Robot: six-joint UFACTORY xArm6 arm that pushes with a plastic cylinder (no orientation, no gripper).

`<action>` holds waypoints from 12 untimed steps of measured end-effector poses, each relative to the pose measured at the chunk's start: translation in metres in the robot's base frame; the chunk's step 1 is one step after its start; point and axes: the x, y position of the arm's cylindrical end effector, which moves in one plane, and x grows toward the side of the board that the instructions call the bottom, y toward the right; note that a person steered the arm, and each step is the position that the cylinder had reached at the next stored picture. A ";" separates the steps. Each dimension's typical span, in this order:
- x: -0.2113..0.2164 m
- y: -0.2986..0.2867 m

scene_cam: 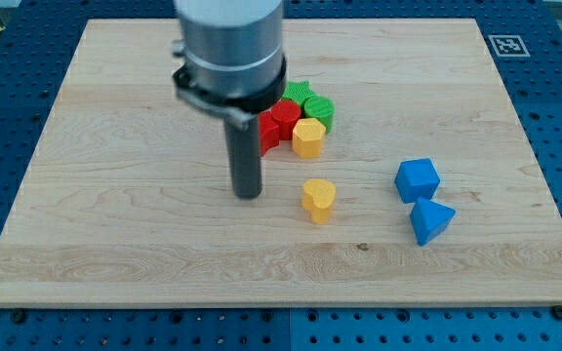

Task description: Push the yellow heart towards the center right

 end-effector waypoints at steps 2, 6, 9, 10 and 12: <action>0.032 0.090; -0.009 0.070; -0.041 0.113; -0.061 0.132; -0.095 0.135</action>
